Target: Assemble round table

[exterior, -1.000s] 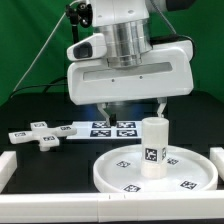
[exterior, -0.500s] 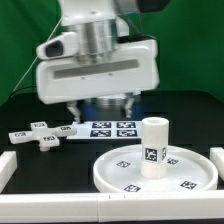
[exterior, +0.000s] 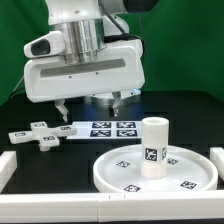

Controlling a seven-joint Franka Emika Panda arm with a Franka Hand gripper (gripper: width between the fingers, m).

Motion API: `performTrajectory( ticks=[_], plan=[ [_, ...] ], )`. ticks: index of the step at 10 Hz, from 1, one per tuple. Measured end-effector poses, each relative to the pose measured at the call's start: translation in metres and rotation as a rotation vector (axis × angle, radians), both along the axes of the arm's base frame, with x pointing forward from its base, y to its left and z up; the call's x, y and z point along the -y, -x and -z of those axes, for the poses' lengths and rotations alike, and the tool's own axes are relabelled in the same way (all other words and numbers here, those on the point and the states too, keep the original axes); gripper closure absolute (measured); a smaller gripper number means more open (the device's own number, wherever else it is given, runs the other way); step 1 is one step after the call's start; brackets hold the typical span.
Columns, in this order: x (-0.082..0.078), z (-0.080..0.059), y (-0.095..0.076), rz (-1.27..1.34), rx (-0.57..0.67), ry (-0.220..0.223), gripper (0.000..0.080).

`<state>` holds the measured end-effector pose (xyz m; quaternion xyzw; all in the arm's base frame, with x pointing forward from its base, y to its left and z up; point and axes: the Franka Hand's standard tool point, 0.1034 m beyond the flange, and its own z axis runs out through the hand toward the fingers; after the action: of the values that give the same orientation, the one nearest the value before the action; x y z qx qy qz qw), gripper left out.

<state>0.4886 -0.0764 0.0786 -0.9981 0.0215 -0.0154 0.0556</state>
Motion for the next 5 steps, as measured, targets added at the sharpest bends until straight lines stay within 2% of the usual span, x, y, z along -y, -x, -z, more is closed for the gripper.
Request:
performTrajectory(
  ticks=[1, 2, 3, 5],
  plan=[
    [0.02, -0.002, 0.001, 0.056, 0.027, 0.013, 0.015],
    [0.033, -0.001, 0.009, 0.118, 0.026, 0.023, 0.015],
    [0.043, 0.0, 0.014, 0.164, 0.041, 0.042, 0.015],
    [0.06, 0.002, 0.022, 0.186, 0.043, 0.047, 0.015]
  ],
)
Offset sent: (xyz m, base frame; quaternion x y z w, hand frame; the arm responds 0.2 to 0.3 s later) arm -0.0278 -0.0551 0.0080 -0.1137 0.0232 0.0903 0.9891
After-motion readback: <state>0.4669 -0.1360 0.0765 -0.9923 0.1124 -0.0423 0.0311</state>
